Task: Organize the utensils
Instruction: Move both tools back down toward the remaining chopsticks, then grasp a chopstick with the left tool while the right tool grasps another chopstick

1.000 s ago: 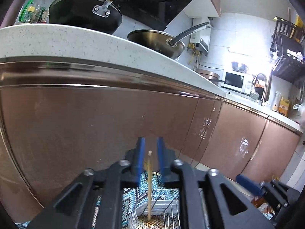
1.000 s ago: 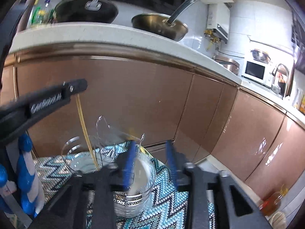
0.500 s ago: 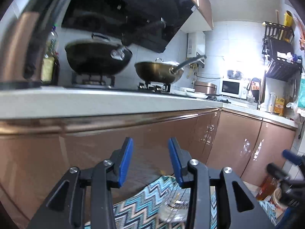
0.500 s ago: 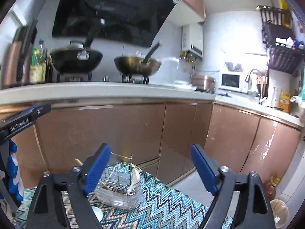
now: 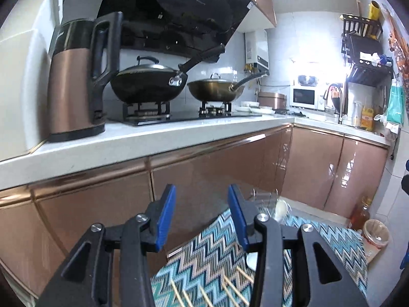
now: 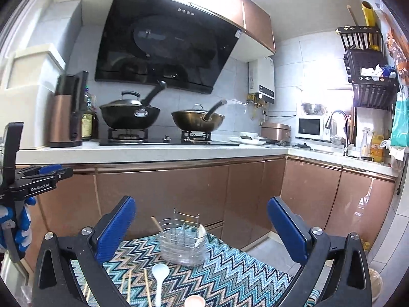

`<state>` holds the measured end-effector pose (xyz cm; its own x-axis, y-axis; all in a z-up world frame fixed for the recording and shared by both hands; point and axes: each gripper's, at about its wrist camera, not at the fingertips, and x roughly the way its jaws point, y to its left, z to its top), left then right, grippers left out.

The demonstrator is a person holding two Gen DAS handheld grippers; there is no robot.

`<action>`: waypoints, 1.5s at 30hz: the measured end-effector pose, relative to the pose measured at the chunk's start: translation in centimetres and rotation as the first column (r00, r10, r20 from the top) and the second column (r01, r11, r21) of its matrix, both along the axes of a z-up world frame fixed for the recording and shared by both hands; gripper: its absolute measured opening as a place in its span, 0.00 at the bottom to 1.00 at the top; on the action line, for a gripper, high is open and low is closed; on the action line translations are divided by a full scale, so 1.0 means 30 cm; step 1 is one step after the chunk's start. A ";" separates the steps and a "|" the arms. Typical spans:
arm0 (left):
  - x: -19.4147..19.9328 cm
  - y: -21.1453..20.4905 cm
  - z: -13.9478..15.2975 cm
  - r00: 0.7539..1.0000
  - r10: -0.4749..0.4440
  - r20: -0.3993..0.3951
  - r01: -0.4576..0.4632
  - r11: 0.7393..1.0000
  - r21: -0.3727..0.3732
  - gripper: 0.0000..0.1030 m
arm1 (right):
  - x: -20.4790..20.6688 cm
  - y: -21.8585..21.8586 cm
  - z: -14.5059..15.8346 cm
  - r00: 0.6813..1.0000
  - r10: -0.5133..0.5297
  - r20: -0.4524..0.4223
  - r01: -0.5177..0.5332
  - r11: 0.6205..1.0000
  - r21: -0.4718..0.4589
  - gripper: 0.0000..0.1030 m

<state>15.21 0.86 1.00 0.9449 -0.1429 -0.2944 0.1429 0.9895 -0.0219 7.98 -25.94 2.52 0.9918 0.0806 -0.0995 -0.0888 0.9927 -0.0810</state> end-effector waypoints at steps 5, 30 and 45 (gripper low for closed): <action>-0.025 0.058 -0.036 0.995 -0.020 -0.100 0.017 0.999 -0.030 0.39 | -0.049 0.000 -0.028 1.000 0.019 -0.025 -0.018 1.000 0.022 1.00; 0.330 0.122 -0.684 0.620 -0.163 -0.768 -0.004 0.978 -0.210 0.26 | 0.435 0.244 -0.527 0.654 0.341 -0.675 -0.327 0.932 0.153 0.46; 0.485 0.137 -0.859 0.479 -0.125 -0.869 -0.084 0.979 -0.187 0.14 | 0.725 0.422 -0.759 0.429 0.347 -0.834 -0.404 0.899 0.166 0.25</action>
